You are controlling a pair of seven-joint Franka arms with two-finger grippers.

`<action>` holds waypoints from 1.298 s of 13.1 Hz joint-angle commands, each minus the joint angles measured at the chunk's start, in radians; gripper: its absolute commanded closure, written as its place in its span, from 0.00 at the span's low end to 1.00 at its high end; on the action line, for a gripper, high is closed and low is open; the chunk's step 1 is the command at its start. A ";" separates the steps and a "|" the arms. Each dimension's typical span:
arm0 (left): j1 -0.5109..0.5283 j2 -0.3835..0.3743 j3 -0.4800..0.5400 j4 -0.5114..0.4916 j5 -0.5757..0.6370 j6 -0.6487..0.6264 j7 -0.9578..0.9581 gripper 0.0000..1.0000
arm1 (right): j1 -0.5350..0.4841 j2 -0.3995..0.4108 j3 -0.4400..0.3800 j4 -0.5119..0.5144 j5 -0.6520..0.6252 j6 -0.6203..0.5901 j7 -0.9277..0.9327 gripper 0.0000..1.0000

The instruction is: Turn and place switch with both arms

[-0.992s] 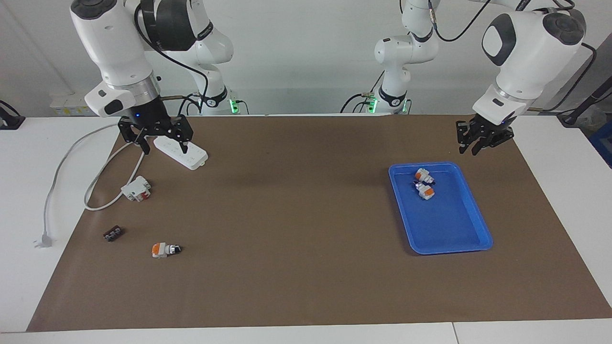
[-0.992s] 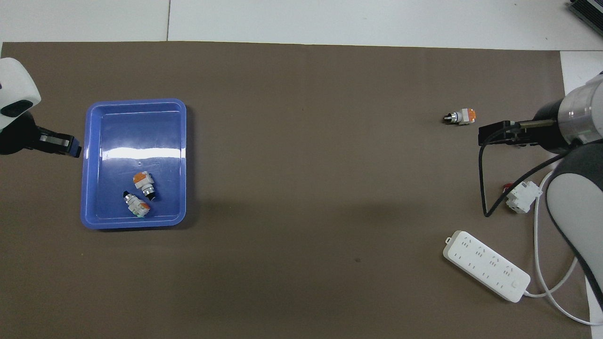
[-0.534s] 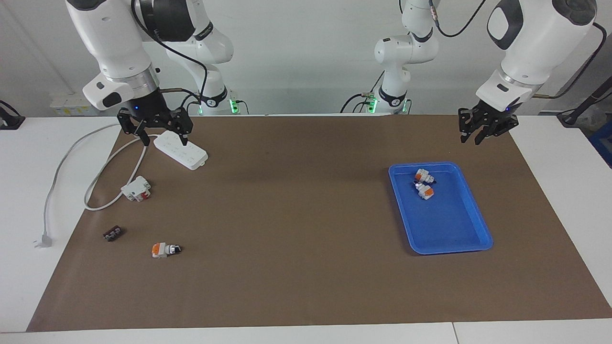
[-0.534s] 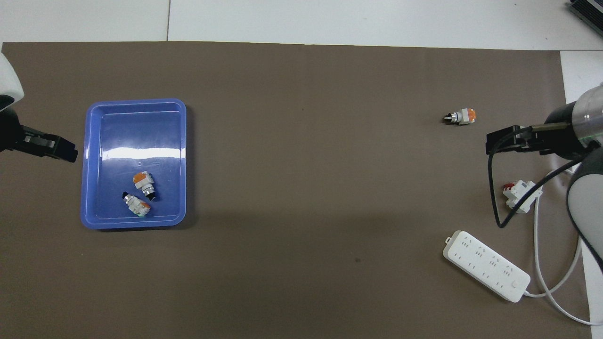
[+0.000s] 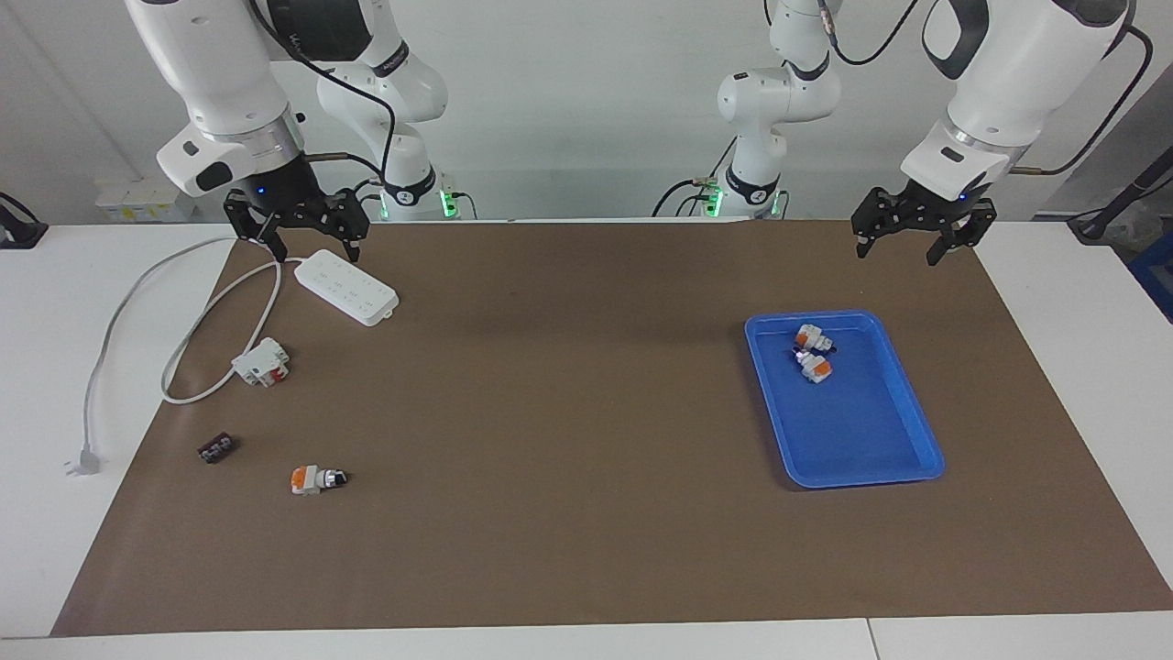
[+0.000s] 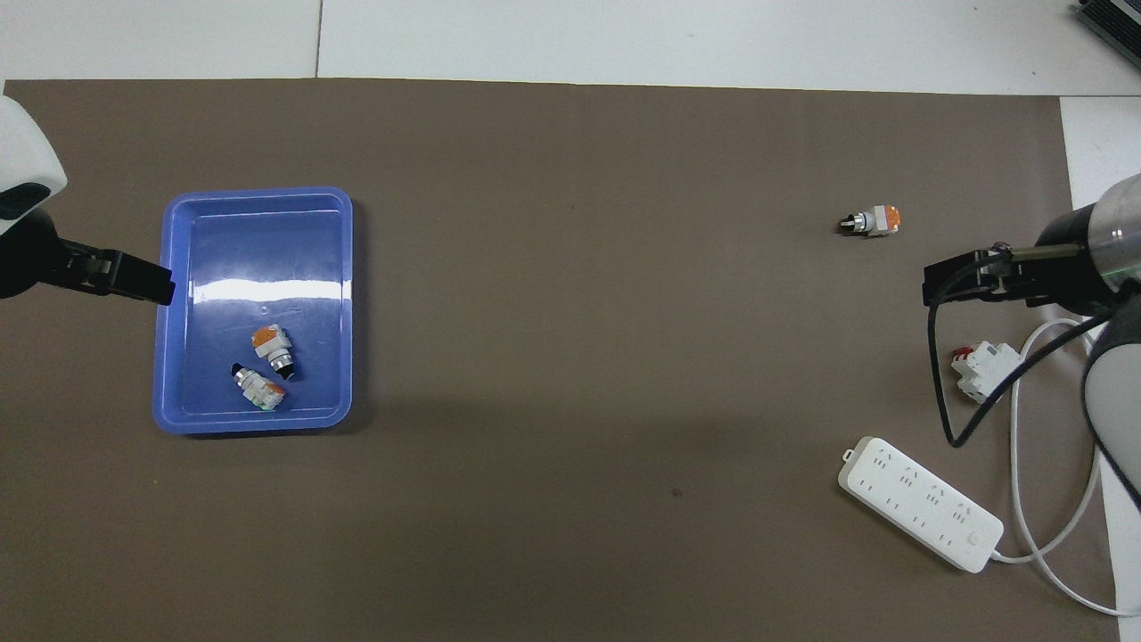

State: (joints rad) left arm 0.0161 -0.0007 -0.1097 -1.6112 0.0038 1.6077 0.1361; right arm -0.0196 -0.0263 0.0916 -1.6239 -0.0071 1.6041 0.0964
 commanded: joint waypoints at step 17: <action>-0.002 -0.055 0.004 -0.079 0.019 0.070 -0.009 0.00 | 0.061 -0.030 -0.096 0.005 -0.004 -0.029 0.023 0.00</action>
State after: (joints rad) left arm 0.0170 -0.0375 -0.1089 -1.6713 0.0038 1.6625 0.1354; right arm 0.0234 -0.0441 0.0177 -1.6243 -0.0071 1.6023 0.0966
